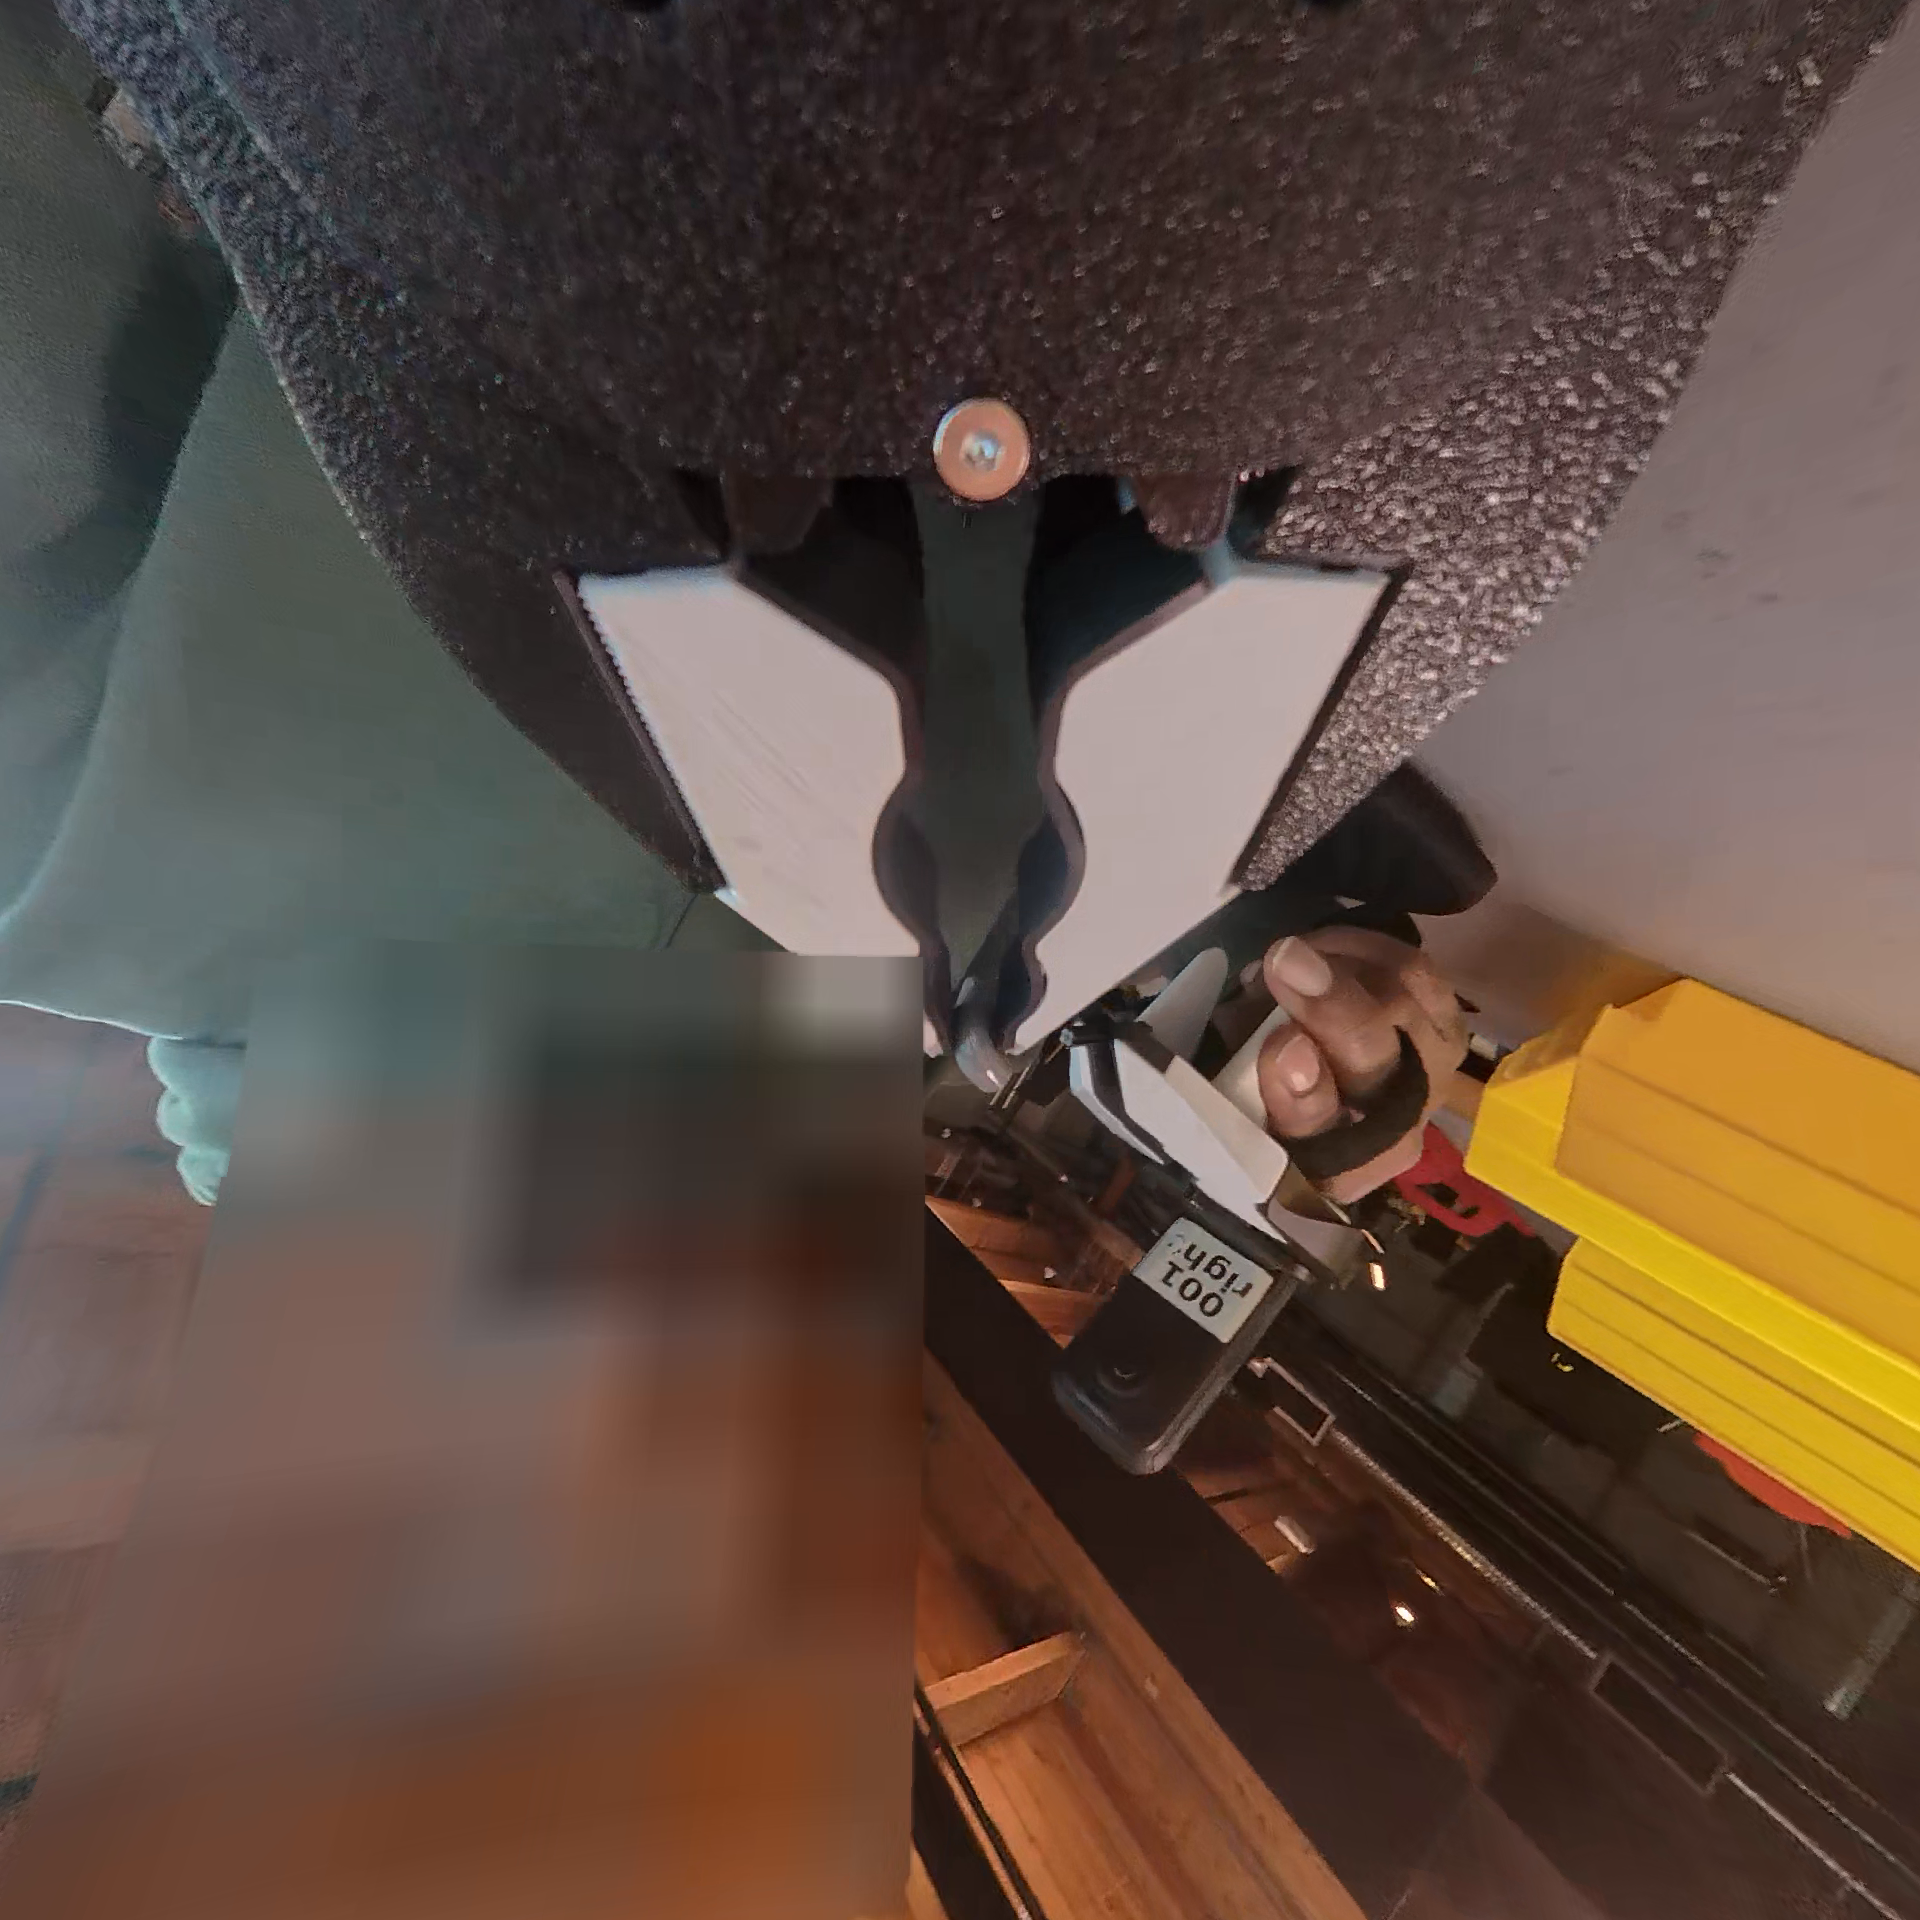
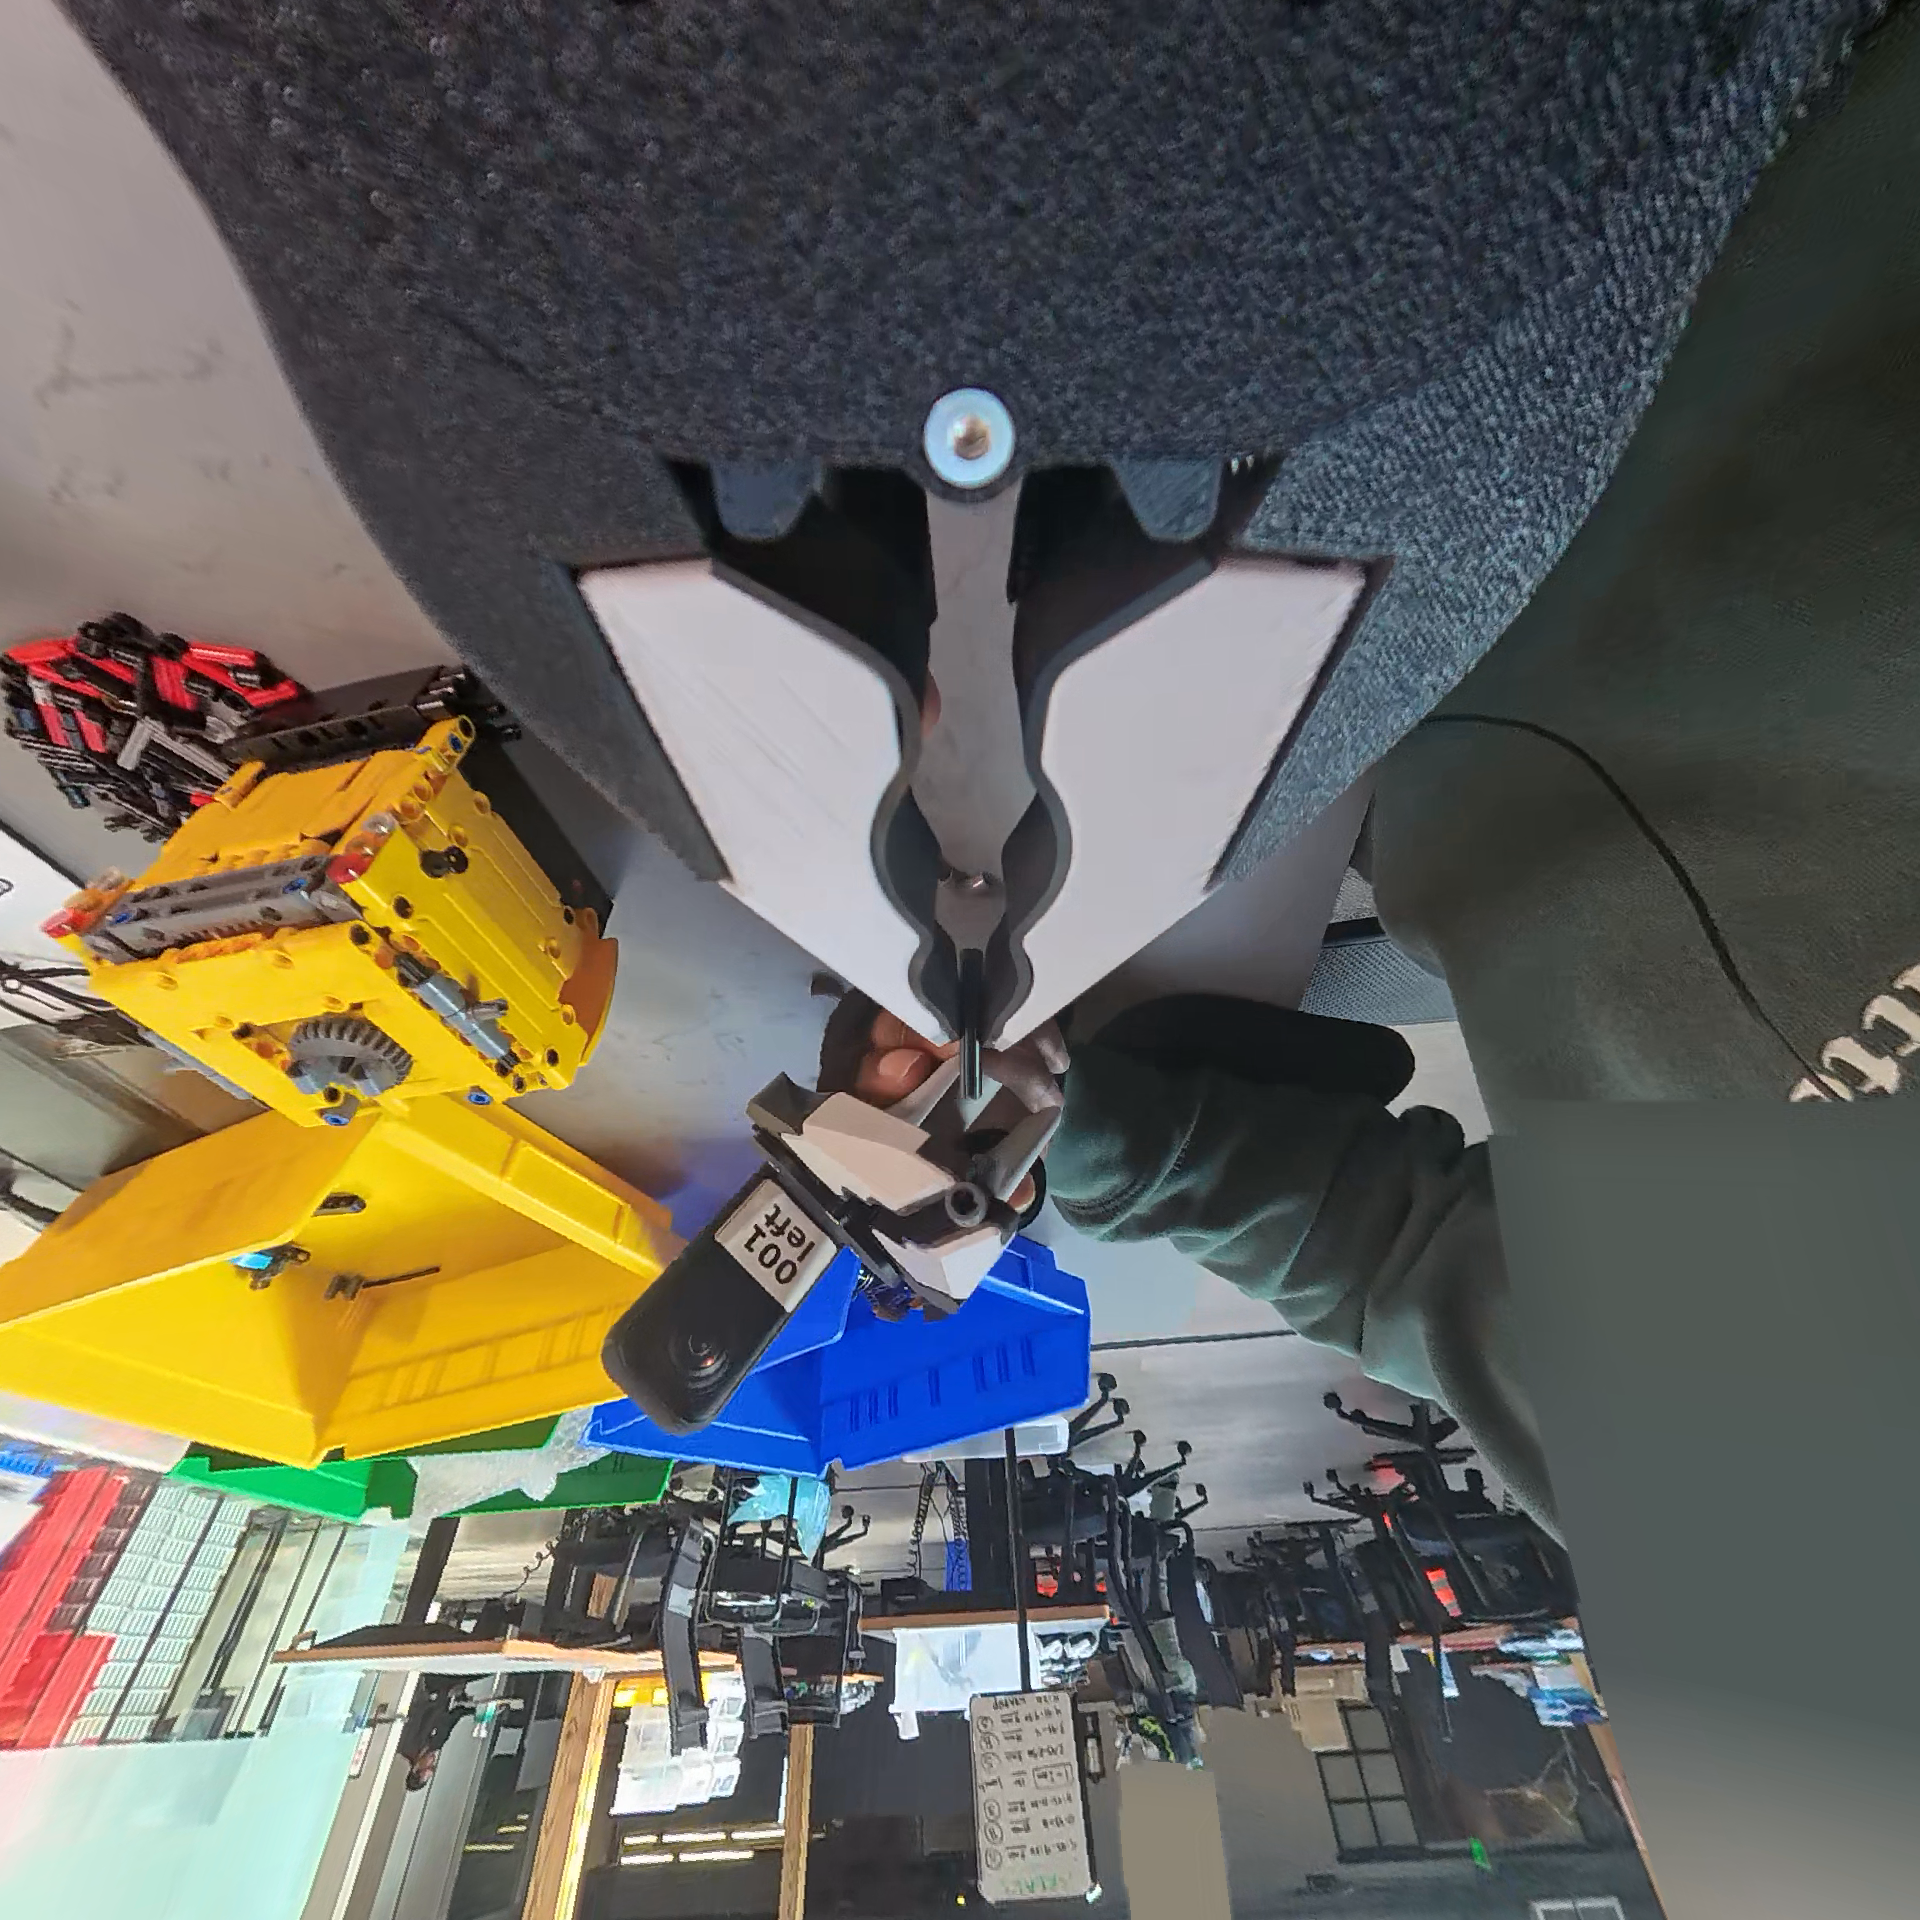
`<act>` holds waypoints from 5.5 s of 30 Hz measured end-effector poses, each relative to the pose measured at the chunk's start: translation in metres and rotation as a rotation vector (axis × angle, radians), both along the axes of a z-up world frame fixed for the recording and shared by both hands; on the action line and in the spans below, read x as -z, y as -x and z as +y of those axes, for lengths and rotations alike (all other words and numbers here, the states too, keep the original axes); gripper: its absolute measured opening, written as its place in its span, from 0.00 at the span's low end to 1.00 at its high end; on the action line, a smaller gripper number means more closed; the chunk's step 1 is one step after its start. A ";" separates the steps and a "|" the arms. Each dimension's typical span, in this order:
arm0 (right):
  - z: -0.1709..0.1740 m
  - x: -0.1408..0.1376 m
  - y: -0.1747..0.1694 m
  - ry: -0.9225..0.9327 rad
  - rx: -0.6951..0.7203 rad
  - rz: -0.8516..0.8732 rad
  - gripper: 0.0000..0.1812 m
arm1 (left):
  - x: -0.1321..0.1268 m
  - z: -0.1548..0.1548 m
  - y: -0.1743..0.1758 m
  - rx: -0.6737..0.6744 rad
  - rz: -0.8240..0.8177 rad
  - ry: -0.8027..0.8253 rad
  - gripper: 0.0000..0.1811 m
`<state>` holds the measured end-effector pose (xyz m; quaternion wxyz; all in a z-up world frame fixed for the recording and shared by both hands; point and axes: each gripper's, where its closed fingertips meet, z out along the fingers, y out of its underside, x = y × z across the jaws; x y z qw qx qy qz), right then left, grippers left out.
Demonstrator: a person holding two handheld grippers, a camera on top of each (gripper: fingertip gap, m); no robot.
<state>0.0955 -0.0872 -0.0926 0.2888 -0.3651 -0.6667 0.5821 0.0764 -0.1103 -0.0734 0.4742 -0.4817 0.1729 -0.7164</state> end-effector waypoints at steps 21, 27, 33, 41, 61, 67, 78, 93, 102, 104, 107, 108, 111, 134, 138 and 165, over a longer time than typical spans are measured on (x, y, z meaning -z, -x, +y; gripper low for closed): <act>-0.033 -0.010 -0.002 0.034 -0.065 0.014 0.01 | 0.004 -0.023 -0.018 0.194 0.021 -0.076 0.03; -0.027 0.001 -0.002 -0.001 -0.055 -0.033 0.01 | 0.015 -0.017 -0.019 0.124 0.144 -0.068 0.03; -0.021 0.025 -0.002 -0.130 -0.035 -0.123 0.01 | 0.040 -0.011 -0.020 0.038 0.397 -0.071 0.04; -0.014 0.065 -0.001 -0.363 -0.045 -0.141 0.01 | 0.080 -0.003 -0.020 0.003 0.666 0.034 0.04; -0.014 0.067 0.001 -0.556 -0.064 0.083 0.01 | 0.080 -0.003 -0.023 0.141 0.420 0.283 0.03; -0.011 0.077 0.004 -0.562 -0.038 0.046 0.01 | 0.092 0.002 -0.022 0.116 0.471 0.360 0.03; -0.015 0.093 0.007 -0.576 -0.049 -0.017 0.00 | 0.108 0.004 -0.024 0.090 0.556 0.401 0.03; 0.004 0.067 0.000 -0.223 -0.103 -0.040 0.11 | 0.091 0.009 -0.017 -0.289 0.992 -0.226 0.04; -0.003 0.063 -0.002 -0.200 -0.140 -0.022 0.02 | 0.085 0.005 -0.020 -0.271 0.955 -0.231 0.04; -0.007 0.063 -0.004 -0.203 -0.162 -0.026 0.02 | 0.085 0.002 -0.022 -0.242 0.945 -0.214 0.04; -0.010 0.065 -0.005 -0.205 -0.174 -0.038 0.01 | 0.093 0.000 -0.024 -0.194 0.955 -0.171 0.03; -0.012 0.066 -0.005 -0.205 -0.184 -0.048 0.01 | 0.098 -0.001 -0.026 -0.177 0.971 -0.162 0.03; -0.020 0.071 -0.005 -0.218 -0.210 -0.068 0.01 | 0.112 -0.002 -0.033 -0.142 1.007 -0.152 0.03; -0.018 0.123 -0.004 -0.458 -0.184 -0.288 0.03 | 0.165 0.006 -0.031 -0.145 1.336 -0.187 0.04; -0.022 0.124 -0.004 -0.453 -0.186 -0.300 0.02 | 0.165 0.004 -0.031 -0.155 1.352 -0.226 0.04; -0.018 0.124 -0.009 -0.584 -0.191 -0.397 0.02 | 0.166 0.002 -0.031 -0.149 1.349 -0.181 0.03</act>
